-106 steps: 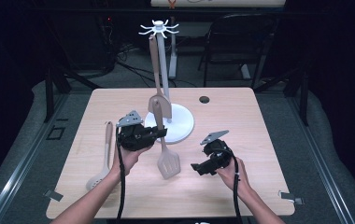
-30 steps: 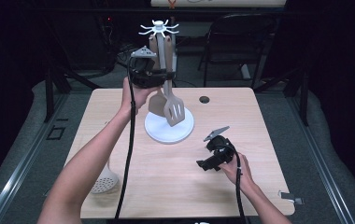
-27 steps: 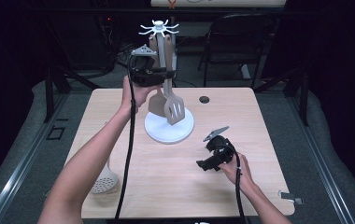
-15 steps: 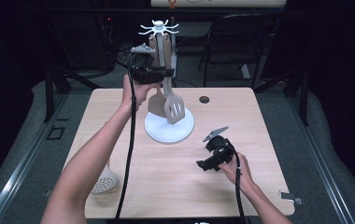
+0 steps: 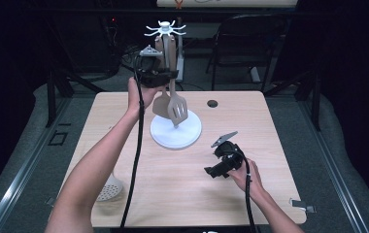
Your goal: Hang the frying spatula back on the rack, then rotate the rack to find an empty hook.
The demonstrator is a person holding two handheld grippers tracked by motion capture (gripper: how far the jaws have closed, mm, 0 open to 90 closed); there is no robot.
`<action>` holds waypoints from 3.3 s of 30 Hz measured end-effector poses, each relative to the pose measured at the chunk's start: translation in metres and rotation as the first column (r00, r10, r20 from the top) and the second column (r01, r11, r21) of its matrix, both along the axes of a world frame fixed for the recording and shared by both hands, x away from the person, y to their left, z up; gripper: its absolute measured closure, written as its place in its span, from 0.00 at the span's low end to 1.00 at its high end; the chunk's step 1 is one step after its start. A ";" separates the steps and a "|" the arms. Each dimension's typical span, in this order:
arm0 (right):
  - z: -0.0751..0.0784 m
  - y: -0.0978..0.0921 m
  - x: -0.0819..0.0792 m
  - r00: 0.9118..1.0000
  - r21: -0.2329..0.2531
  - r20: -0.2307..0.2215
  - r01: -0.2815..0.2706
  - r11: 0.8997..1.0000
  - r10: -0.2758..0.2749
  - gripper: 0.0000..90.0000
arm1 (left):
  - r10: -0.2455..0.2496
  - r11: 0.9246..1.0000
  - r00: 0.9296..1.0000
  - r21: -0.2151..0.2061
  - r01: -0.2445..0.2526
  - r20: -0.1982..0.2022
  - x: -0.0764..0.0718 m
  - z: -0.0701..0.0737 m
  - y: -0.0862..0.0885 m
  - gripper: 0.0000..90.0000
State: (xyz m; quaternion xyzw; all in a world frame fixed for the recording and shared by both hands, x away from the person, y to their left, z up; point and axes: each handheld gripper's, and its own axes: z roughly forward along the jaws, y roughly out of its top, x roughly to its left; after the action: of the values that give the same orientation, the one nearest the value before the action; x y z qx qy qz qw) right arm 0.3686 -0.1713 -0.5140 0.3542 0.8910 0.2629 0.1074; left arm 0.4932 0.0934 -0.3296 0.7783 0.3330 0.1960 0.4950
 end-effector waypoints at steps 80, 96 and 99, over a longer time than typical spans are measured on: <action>-0.004 -0.001 0.001 1.000 -0.007 -0.008 0.005 1.000 -0.005 0.11 | 0.158 0.985 0.965 0.034 -0.169 0.211 -0.017 0.085 0.049 1.00; -0.002 -0.002 0.001 1.000 -0.023 -0.015 -0.002 1.000 0.002 0.11 | 0.196 0.976 0.959 0.050 -0.210 0.207 -0.004 0.084 0.046 1.00; -0.002 -0.002 0.001 1.000 -0.025 -0.014 -0.003 1.000 0.003 0.11 | 0.195 0.977 0.959 0.049 -0.209 0.208 -0.005 0.084 0.046 1.00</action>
State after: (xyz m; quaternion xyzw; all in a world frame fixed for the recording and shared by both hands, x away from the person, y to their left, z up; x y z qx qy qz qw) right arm 0.3698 -0.1735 -0.5161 0.3535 0.8955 0.2492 0.1052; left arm 0.4885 0.1394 -0.2452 0.7334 0.3515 0.3351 0.4757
